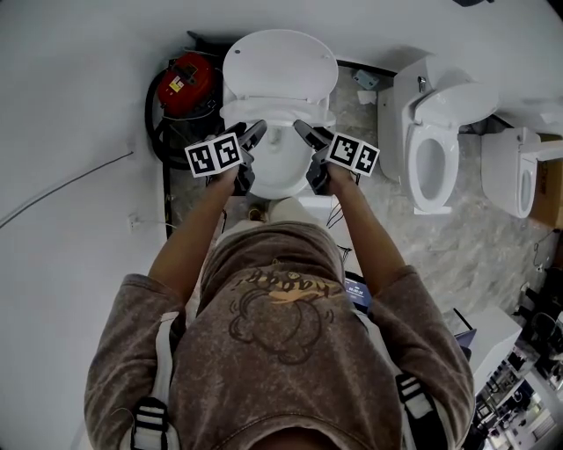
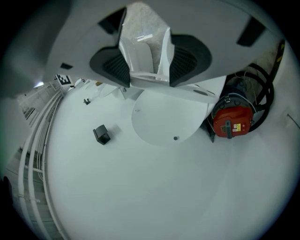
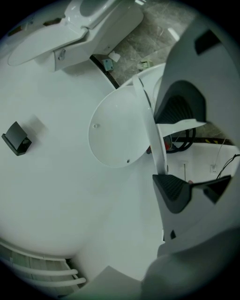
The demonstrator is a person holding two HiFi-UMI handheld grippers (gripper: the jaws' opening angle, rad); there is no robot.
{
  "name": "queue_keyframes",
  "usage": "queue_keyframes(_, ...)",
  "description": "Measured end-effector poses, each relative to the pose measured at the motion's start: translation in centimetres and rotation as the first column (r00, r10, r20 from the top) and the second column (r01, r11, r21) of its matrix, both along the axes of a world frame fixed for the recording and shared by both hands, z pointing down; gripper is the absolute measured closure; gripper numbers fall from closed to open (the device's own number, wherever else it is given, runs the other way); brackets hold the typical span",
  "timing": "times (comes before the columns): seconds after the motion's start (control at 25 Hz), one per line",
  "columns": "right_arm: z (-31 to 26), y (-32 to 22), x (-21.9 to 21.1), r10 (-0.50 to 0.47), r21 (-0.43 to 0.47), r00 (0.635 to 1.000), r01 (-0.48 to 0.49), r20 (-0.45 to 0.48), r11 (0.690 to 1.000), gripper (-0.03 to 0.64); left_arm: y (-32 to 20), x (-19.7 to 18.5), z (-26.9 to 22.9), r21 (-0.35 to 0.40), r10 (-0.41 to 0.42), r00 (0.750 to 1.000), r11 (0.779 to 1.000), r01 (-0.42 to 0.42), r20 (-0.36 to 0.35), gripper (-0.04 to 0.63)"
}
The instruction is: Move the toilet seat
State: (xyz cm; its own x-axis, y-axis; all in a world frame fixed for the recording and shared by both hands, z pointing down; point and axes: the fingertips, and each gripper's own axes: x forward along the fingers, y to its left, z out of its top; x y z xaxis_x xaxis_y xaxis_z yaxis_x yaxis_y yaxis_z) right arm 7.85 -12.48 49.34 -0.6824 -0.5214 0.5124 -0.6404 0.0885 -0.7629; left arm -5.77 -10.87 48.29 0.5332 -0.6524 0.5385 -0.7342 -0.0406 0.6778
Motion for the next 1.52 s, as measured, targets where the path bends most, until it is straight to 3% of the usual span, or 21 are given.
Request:
queue_keyframes(0.48, -0.9, -3.6, -0.2, 0.014, -0.013, 0.999, -0.014, 0.051, 1.000, 0.273, -3.6, -0.2, -1.2, 0.040, -0.072, 0.997, 0.997, 0.072, -0.002, 0.324)
queue_keyframes(1.52, -2.2, -11.5, -0.7, 0.149, -0.017, 0.982, -0.148, 0.118, 0.989, 0.275, -11.8, -1.0, -2.4, 0.048, -0.098, 0.995, 0.994, 0.100, -0.037, 0.324)
